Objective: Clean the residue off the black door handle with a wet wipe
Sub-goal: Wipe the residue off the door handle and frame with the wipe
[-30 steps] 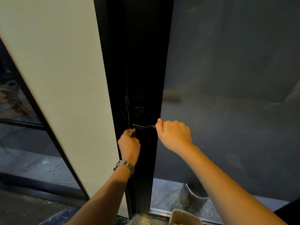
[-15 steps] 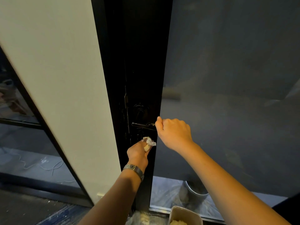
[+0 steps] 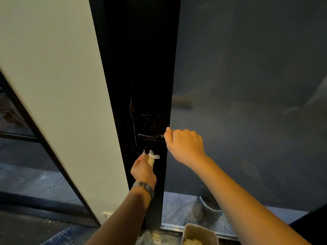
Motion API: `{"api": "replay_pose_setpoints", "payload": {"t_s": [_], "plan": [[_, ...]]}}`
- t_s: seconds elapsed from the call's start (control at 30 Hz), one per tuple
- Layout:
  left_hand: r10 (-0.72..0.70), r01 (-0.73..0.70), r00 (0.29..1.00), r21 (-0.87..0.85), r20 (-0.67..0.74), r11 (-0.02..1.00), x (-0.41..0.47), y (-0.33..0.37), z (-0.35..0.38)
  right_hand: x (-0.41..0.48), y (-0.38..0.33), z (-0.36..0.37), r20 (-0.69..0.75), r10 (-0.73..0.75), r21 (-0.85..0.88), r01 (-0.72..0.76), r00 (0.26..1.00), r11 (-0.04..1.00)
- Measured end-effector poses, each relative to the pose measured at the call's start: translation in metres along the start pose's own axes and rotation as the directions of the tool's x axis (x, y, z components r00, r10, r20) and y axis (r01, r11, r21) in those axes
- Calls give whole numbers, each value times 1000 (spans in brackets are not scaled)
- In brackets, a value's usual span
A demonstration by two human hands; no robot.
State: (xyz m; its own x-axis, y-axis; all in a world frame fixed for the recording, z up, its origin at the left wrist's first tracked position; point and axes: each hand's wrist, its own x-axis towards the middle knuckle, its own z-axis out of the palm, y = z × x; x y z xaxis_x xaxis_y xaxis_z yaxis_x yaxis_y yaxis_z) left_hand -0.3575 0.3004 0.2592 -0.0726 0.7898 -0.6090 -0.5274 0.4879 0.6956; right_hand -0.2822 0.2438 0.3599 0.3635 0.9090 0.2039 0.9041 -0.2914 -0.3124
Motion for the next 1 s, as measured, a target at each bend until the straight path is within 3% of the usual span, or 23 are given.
{"api": "replay_pose_setpoints", "payload": {"t_s": [0.2,0.57,0.87,1.0], "plan": [[3,-4,996,9,94,1000,-20,-2,17,0,0,0,-10,-1,12,1,1000,1000],[14,-14,1000,-11,-24,1000,-13,-7,17,0,0,0,-6,-13,37,14,1000,999],[98,-98,995,18,-24,995,-8,-7,9,-1,0,-1,-12,-10,47,10,1000,999],[-29,27,999,-45,-44,999,-11,6,8,-1,1,0,-7,-15,32,15,1000,999]]}}
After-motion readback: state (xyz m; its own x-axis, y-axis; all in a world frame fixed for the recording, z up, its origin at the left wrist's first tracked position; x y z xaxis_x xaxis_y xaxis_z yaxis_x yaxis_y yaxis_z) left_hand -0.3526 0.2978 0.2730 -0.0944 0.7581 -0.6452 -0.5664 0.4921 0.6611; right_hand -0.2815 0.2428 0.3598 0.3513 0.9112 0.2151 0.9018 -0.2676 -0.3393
